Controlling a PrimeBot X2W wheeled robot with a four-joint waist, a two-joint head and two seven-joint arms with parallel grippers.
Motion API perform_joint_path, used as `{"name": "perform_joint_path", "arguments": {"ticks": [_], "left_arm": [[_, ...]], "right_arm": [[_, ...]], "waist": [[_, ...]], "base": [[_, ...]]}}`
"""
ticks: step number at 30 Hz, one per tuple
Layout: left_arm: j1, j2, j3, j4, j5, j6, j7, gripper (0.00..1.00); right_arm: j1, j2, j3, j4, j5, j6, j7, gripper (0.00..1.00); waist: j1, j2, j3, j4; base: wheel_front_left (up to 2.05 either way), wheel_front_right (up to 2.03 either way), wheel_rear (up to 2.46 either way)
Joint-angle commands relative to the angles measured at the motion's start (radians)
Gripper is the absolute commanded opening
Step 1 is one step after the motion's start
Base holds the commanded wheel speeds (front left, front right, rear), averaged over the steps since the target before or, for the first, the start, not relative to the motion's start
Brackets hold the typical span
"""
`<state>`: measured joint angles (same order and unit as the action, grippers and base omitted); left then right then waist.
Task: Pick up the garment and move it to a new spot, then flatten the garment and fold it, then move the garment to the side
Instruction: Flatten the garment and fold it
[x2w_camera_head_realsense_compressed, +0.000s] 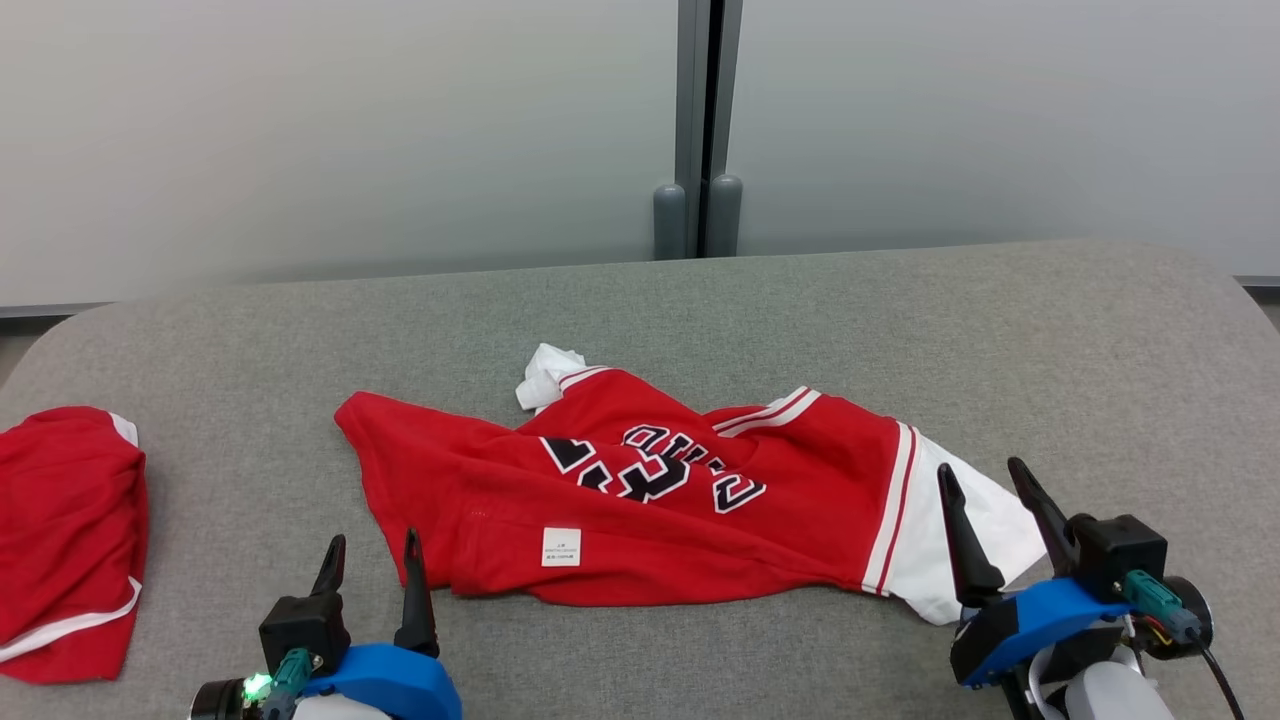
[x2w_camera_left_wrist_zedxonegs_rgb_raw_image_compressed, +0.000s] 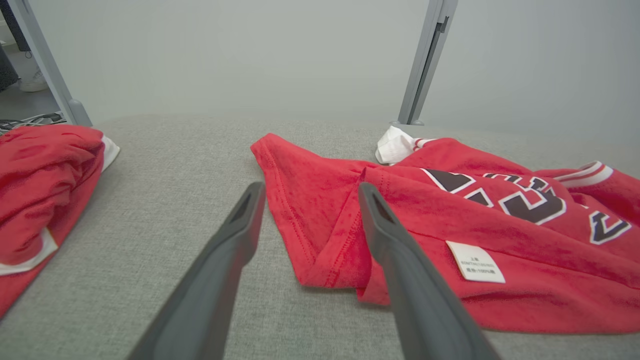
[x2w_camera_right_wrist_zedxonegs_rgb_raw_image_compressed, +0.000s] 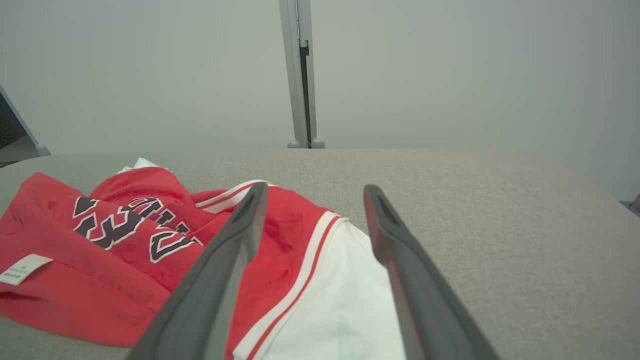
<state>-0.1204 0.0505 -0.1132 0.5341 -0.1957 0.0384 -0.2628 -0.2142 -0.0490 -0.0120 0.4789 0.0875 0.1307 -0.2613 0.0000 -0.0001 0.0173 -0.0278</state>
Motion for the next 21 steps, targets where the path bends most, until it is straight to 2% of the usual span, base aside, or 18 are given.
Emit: {"name": "perform_joint_path", "arguments": {"ticks": [1, 7, 13, 21], "left_arm": [[0.012, 0.000, 0.002, 0.002, 0.005, -0.001, -0.003, 1.00], [0.028, 0.000, 0.010, 0.016, 0.006, -0.008, -0.003, 1.00], [0.020, 0.000, -0.001, 0.022, -0.010, -0.021, -0.003, 1.00], [-0.047, 0.000, -0.051, 0.101, -0.108, -0.120, -0.003, 1.00]], "right_arm": [[0.024, -0.004, -0.007, 0.007, -0.006, 0.000, -0.005, 1.00], [0.035, -0.003, -0.031, 0.036, -0.015, 0.000, -0.005, 1.00], [0.025, -0.003, 0.002, 0.043, 0.008, 0.000, -0.005, 1.00], [0.005, -0.003, 0.058, 0.059, 0.042, 0.000, -0.005, 1.00]], "waist": [[0.0000, 0.0001, -0.004, -0.003], [0.0000, 0.0001, -0.016, -0.016], [0.0000, 0.0001, -0.011, -0.022], [0.0000, 0.0001, 0.024, -0.019]], "base": [[0.00, 0.00, 0.00], [0.00, 0.00, 0.00], [0.00, 0.00, 0.00], [0.00, 0.00, 0.00]]}}
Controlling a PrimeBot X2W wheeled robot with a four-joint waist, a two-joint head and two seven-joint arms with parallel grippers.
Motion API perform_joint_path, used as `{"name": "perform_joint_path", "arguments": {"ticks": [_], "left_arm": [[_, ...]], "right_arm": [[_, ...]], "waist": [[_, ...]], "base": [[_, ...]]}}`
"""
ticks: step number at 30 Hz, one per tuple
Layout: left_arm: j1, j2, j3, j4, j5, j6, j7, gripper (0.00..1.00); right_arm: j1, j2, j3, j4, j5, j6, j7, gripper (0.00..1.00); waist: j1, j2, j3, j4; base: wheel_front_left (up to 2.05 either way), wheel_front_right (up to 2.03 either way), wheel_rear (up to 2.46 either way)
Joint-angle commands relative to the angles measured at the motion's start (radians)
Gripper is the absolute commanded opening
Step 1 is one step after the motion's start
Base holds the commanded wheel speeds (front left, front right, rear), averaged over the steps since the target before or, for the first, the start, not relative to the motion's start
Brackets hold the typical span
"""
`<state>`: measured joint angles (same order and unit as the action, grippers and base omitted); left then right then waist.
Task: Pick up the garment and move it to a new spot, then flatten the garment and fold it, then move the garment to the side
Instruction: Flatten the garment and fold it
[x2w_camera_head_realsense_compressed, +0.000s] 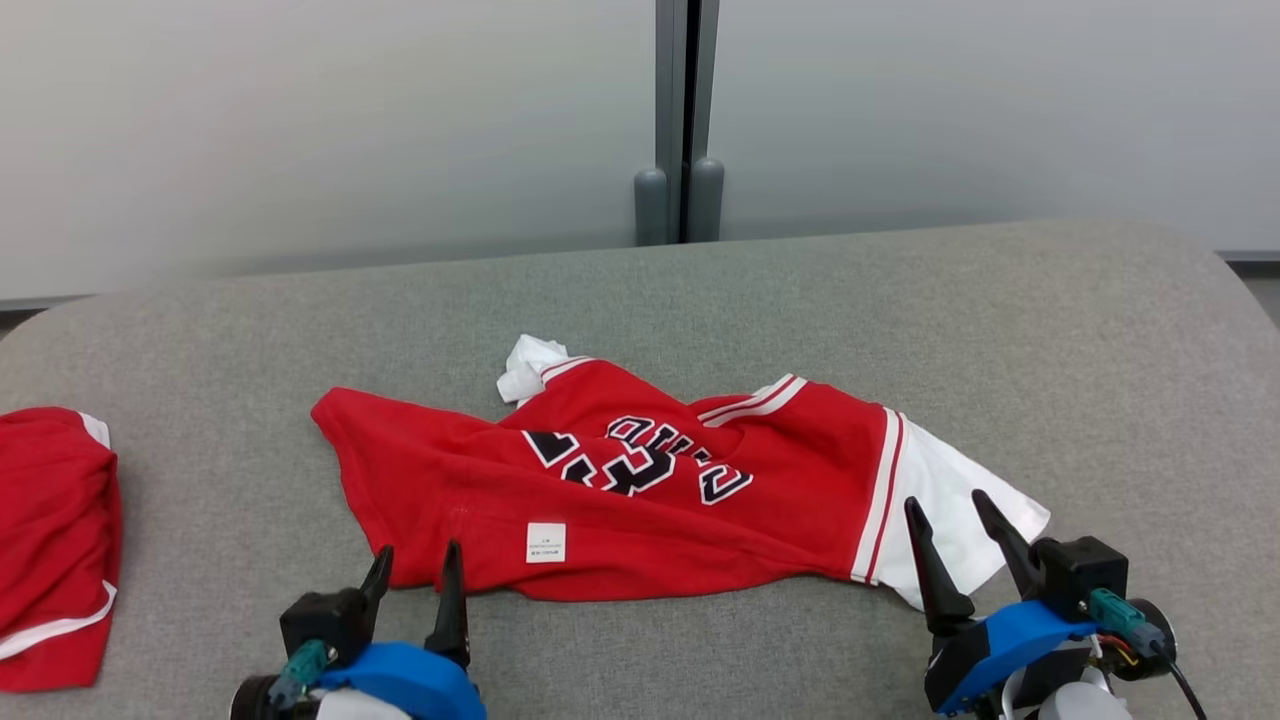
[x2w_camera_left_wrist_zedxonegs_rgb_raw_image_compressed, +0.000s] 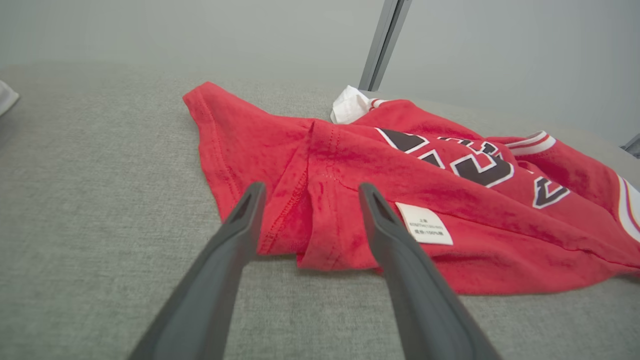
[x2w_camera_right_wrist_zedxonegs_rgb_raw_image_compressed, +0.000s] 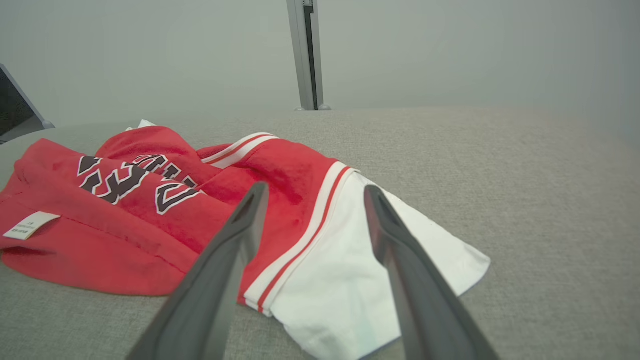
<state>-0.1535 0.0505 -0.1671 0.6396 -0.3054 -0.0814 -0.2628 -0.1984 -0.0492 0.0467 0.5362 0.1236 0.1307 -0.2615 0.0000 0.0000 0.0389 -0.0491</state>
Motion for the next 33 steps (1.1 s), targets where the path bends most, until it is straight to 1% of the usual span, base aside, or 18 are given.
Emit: {"name": "perform_joint_path", "arguments": {"ticks": [1, 6, 10, 14, 19, 24, 33], "left_arm": [[-0.029, 0.000, -0.002, 0.007, -0.005, -0.008, -0.003, 1.00], [-0.109, -0.001, -0.018, 0.089, -0.049, -0.040, -0.003, 1.00], [-0.169, 0.000, -0.037, 0.158, -0.078, -0.051, -0.003, 1.00], [-0.213, 0.004, -0.097, 0.187, -0.135, -0.052, -0.003, 1.00], [-0.237, 0.026, -0.157, 0.205, -0.212, -0.050, -0.003, 1.00], [-0.236, 0.035, -0.155, 0.219, -0.248, -0.050, -0.003, 1.00], [-0.249, 0.039, -0.227, 0.253, -0.325, -0.050, -0.003, 1.00]], "right_arm": [[-0.015, -0.003, 0.002, 0.002, 0.007, 0.000, -0.005, 1.00], [-0.034, -0.003, 0.009, 0.003, 0.009, 0.000, -0.005, 1.00], [-0.048, -0.003, 0.007, 0.002, 0.005, 0.000, -0.005, 1.00], [-0.056, -0.003, 0.009, 0.001, 0.006, 0.000, -0.005, 1.00], [-0.063, -0.003, 0.008, 0.001, 0.012, 0.000, -0.005, 1.00], [-0.062, -0.003, 0.005, 0.002, 0.013, 0.000, -0.005, 1.00], [-0.065, -0.003, 0.009, 0.007, 0.019, 0.000, -0.005, 1.00]], "waist": [[0.0000, 0.0000, 0.010, 0.002], [0.0000, 0.0000, 0.051, -0.005], [0.0000, 0.0000, 0.077, -0.009], [0.0000, 0.0000, 0.095, -0.014], [0.0000, 0.0000, 0.105, -0.016], [0.0000, 0.0000, 0.108, -0.014], [0.0000, 0.0000, 0.113, -0.013]], "base": [[0.00, 0.00, 0.00], [0.00, 0.00, 0.00], [0.00, 0.00, 0.00], [0.00, 0.00, 0.00], [0.00, 0.00, 0.00], [0.00, 0.00, 0.00], [0.00, 0.00, 0.00]]}}
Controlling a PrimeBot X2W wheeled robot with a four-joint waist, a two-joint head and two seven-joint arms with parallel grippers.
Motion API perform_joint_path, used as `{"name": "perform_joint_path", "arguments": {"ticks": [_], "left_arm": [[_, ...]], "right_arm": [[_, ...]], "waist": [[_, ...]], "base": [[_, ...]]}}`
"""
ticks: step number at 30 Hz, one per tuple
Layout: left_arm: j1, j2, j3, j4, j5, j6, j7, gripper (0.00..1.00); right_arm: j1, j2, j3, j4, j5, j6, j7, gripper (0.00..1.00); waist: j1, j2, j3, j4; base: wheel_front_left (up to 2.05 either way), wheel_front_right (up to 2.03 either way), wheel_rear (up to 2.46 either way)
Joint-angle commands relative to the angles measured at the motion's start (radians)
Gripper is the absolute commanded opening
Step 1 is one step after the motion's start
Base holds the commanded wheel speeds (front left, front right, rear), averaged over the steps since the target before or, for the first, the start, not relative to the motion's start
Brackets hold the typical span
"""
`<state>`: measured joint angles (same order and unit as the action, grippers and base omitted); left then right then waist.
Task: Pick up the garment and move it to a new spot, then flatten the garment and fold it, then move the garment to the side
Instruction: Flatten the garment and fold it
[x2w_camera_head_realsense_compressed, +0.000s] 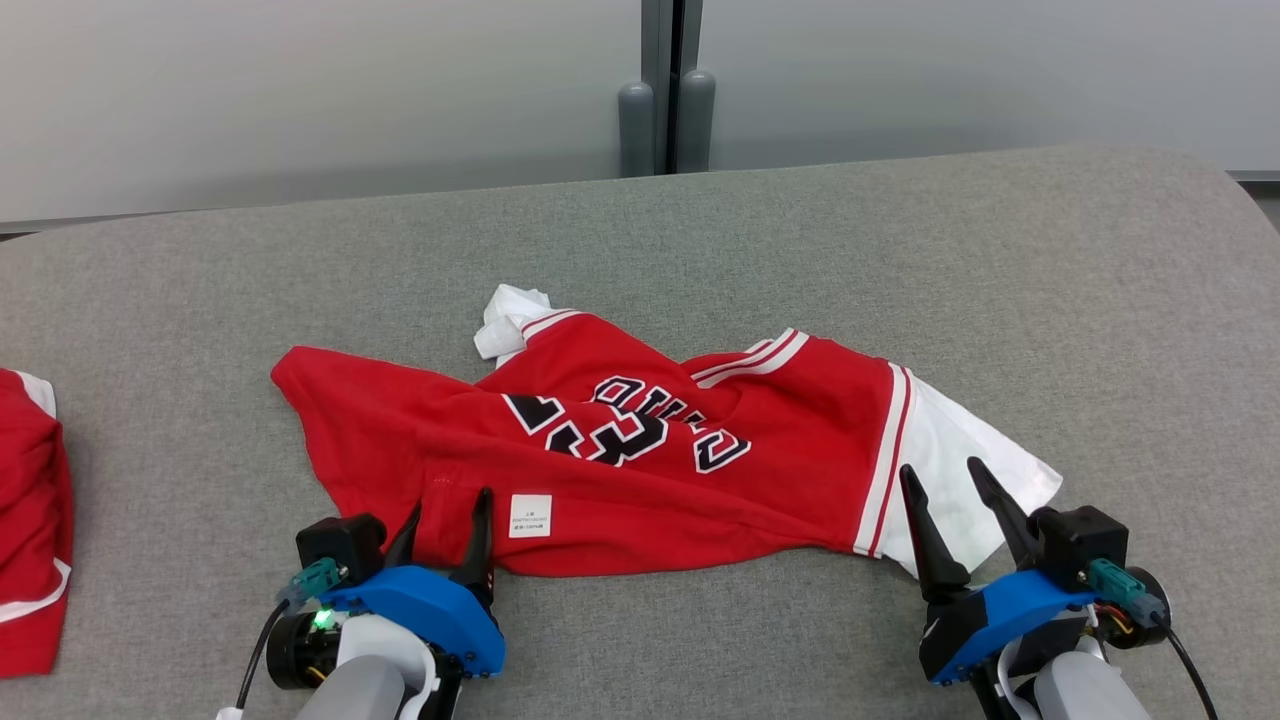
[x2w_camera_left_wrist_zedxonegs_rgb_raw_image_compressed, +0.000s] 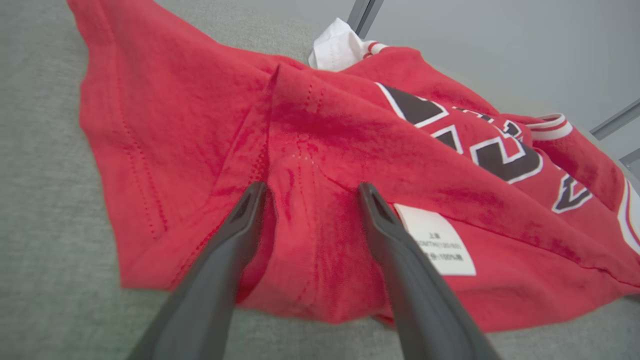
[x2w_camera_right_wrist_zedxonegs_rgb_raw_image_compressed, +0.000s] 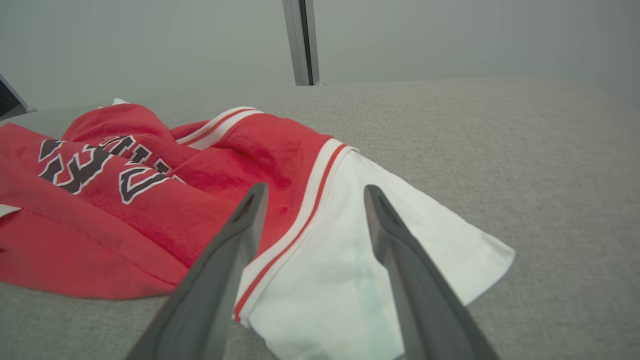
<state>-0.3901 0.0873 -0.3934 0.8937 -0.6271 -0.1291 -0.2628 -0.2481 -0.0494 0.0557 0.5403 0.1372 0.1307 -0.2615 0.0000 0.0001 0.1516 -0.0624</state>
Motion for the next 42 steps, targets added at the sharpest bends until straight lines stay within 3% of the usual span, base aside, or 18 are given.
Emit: {"name": "perform_joint_path", "arguments": {"ticks": [1, 11, 24, 25, 26, 27, 28, 30, 35, 37, 39, 42], "left_arm": [[-0.015, 0.005, -0.008, -0.004, -0.011, -0.002, -0.003, 1.00], [-0.018, 0.028, -0.059, -0.063, -0.048, -0.002, -0.003, 1.00], [0.003, 0.034, -0.052, -0.079, -0.042, -0.002, -0.003, 1.00], [0.001, 0.034, -0.051, -0.077, -0.043, -0.002, -0.003, 0.96], [-0.002, 0.034, -0.050, -0.074, -0.044, -0.002, -0.003, 0.71], [-0.004, 0.034, -0.050, -0.071, -0.046, -0.002, -0.003, 0.58], [-0.007, 0.033, -0.050, -0.070, -0.047, -0.002, -0.003, 0.58], [-0.012, 0.031, -0.052, -0.062, -0.049, -0.002, -0.003, 0.70], [-0.030, 0.031, -0.051, -0.049, -0.050, -0.002, -0.003, 0.74], [-0.034, 0.036, -0.038, -0.055, -0.043, -0.002, -0.003, 0.67], [-0.031, 0.032, -0.031, -0.057, -0.036, -0.002, -0.003, 0.50], [-0.030, 0.027, -0.027, -0.053, -0.029, -0.002, -0.003, 0.37]], "right_arm": [[-0.016, -0.003, 0.000, 0.004, 0.005, 0.000, -0.005, 1.00], [-0.002, -0.003, -0.003, 0.007, 0.009, 0.000, -0.005, 1.00], [0.002, -0.003, 0.005, 0.008, 0.015, 0.000, -0.005, 1.00], [0.002, -0.003, 0.007, 0.008, 0.016, 0.000, -0.005, 1.00], [0.001, -0.003, 0.008, 0.008, 0.016, 0.000, -0.005, 1.00], [-0.001, -0.003, 0.008, 0.008, 0.017, 0.000, -0.005, 1.00], [-0.002, -0.003, 0.008, 0.008, 0.018, 0.000, -0.005, 1.00], [-0.004, -0.003, 0.005, 0.008, 0.019, 0.000, -0.005, 1.00], [-0.008, -0.003, 0.000, 0.008, 0.020, 0.000, -0.005, 1.00], [-0.010, -0.003, -0.003, 0.008, 0.021, 0.000, -0.005, 1.00], [-0.010, -0.003, -0.006, 0.008, 0.022, 0.000, -0.005, 1.00], [-0.009, -0.003, -0.010, 0.009, 0.022, 0.000, -0.005, 1.00]], "waist": [[0.0000, -0.0001, 0.000, 0.000], [0.0000, -0.0001, -0.005, 0.008], [0.0000, -0.0001, -0.014, 0.017], [0.0000, -0.0001, -0.014, 0.017], [0.0000, -0.0001, -0.013, 0.016], [0.0000, -0.0001, -0.012, 0.015], [0.0000, -0.0001, -0.011, 0.014], [0.0000, -0.0001, -0.008, 0.012], [0.0000, -0.0001, -0.002, 0.008], [0.0000, -0.0001, 0.000, 0.008], [0.0000, -0.0001, 0.002, 0.008], [0.0000, -0.0001, 0.003, 0.011]], "base": [[0.00, 0.00, 0.00], [0.00, 0.00, 0.00], [0.00, 0.00, 0.00], [0.00, 0.00, 0.00], [0.00, 0.00, 0.00], [0.00, 0.00, 0.00], [0.00, 0.00, 0.00], [0.00, 0.00, 0.00], [0.00, 0.00, 0.00], [0.00, 0.00, 0.00], [0.00, 0.00, 0.00], [0.00, 0.00, 0.00]]}}
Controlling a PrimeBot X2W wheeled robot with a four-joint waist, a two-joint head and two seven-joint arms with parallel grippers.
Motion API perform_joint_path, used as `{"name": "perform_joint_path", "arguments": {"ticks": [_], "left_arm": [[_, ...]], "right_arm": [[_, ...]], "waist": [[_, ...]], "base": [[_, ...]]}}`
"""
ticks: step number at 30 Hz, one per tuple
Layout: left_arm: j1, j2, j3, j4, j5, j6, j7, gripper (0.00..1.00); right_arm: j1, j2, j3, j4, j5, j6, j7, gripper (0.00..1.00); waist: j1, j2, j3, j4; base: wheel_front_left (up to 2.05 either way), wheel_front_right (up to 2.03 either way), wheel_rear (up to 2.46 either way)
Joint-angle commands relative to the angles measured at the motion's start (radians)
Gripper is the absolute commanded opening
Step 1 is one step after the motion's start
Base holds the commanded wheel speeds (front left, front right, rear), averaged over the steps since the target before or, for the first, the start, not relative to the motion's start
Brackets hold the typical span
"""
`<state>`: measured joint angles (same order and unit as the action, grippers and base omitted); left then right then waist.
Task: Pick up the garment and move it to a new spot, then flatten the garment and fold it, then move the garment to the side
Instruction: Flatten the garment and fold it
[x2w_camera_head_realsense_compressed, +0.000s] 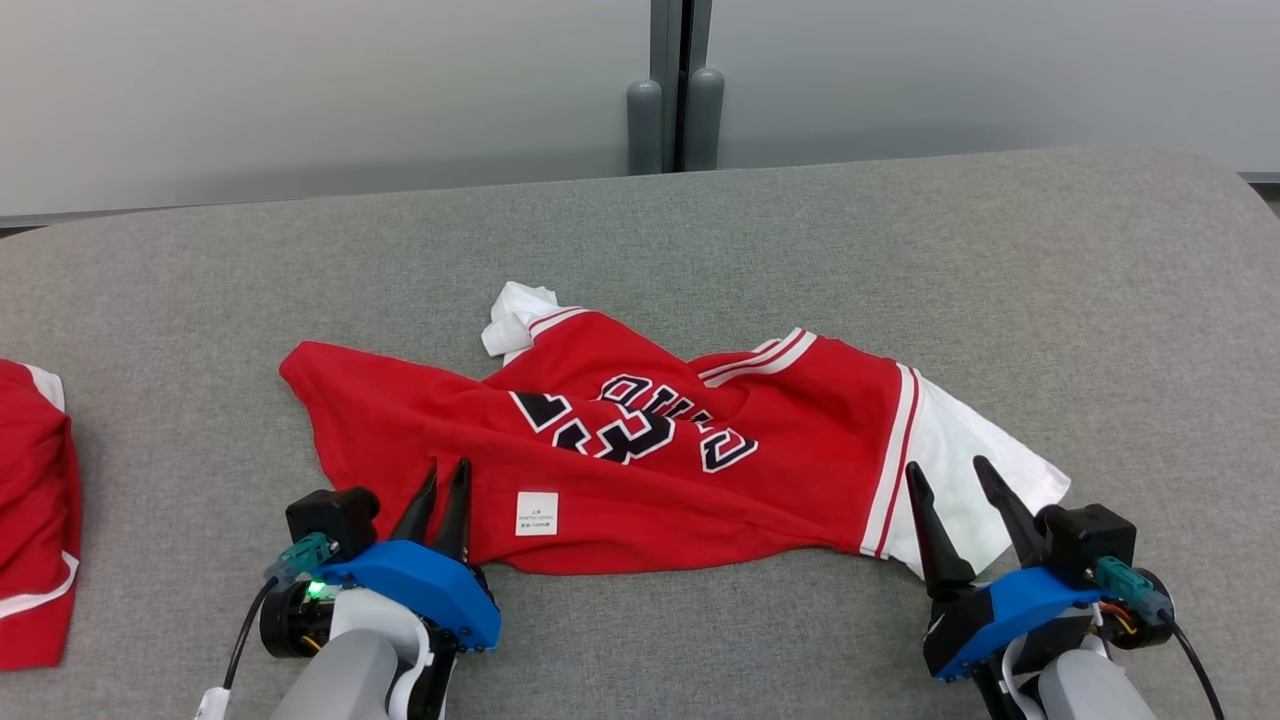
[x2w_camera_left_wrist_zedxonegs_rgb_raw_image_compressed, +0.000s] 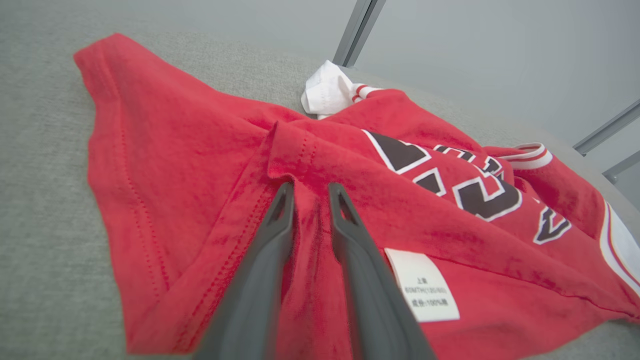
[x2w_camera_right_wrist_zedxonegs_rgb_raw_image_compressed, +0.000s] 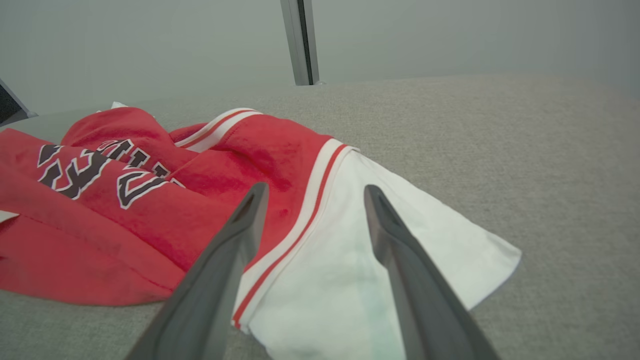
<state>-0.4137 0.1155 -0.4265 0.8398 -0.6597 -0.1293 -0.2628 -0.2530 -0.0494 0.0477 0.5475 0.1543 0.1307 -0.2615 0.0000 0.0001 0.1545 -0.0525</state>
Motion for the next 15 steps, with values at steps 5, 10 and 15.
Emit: {"name": "perform_joint_path", "arguments": {"ticks": [5, 10, 15], "left_arm": [[-0.007, -0.003, -0.001, 0.012, 0.005, -0.002, -0.003, 0.25], [-0.017, -0.001, 0.003, 0.020, 0.011, -0.002, -0.003, 0.00], [-0.018, -0.002, 0.017, 0.000, 0.031, -0.002, -0.003, 0.00]], "right_arm": [[-0.006, -0.003, -0.005, 0.004, 0.006, 0.000, -0.005, 1.00], [-0.008, -0.003, -0.010, 0.010, 0.013, 0.000, -0.005, 1.00], [-0.011, -0.003, -0.087, 0.056, 0.004, 0.000, -0.005, 1.00]], "waist": [[0.0000, -0.0001, -0.001, 0.006], [0.0000, -0.0001, 0.000, 0.009], [0.0000, -0.0001, 0.001, 0.016]], "base": [[0.00, 0.00, 0.00], [0.00, 0.00, 0.00], [0.00, 0.00, 0.00]]}}
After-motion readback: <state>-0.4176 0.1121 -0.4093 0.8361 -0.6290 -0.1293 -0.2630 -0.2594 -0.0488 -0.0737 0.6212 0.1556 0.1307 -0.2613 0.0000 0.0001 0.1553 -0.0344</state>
